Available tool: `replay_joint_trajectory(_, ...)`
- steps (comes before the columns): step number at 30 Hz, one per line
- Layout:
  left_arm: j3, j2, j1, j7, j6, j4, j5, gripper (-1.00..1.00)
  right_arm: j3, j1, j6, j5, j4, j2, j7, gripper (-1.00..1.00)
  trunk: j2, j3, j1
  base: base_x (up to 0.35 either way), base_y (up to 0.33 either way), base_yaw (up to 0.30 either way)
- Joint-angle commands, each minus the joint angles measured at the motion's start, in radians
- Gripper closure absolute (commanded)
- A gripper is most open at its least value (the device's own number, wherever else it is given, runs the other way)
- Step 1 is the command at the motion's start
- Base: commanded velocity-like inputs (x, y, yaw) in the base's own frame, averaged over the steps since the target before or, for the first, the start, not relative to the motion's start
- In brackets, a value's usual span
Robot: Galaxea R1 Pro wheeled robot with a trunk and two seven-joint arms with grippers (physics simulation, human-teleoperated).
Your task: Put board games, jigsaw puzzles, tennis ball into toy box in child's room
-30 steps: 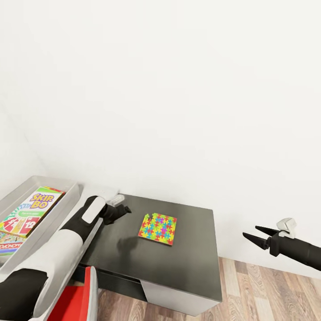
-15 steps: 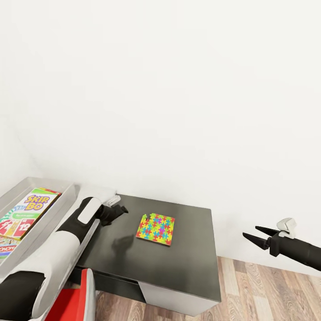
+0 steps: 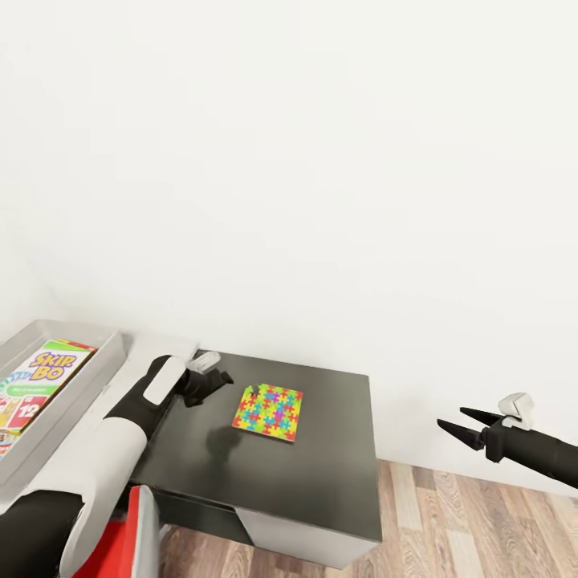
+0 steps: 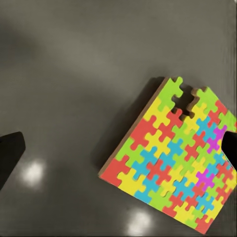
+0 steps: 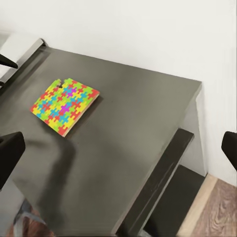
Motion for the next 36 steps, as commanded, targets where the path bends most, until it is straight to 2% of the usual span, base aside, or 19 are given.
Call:
replay_joint_trajectory(1,-0.006,0.001,-0.001,0.01,0.001,-0.002,0.011,-1.0,-0.001,-0.001,0.01,0.008,-0.001,0.0,0.009,-1.0,-0.002,-0.002,0.0,-0.029,-0.289,-0.001)
replay_joint_trajectory(8,-0.006,0.003,0.0,0.01,0.0,-0.004,0.01,-1.0,-0.001,-0.001,0.01,0.008,-0.001,0.0,0.009,-1.0,-0.002,-0.002,0.0,-0.062,-0.307,0.0)
replay_joint_trajectory(12,-0.008,0.012,0.016,0.013,0.002,-0.023,0.008,-1.0,-0.001,-0.001,0.01,0.008,-0.001,0.0,0.009,-1.0,-0.002,-0.002,0.0,0.119,-0.209,0.0)
replay_joint_trajectory(29,0.0,0.019,0.023,0.015,0.008,-0.03,0.006,-1.0,0.001,-0.001,0.005,0.008,-0.001,0.0,0.009,-1.0,-0.002,0.0,0.0,0.062,-0.012,-0.071)
replay_joint_trajectory(36,0.002,0.026,0.048,0.026,0.013,-0.028,-0.001,-1.0,-0.005,-0.018,0.0,-0.005,-0.001,0.005,0.016,-1.0,-0.002,0.0,0.0,0.116,0.003,-0.004)
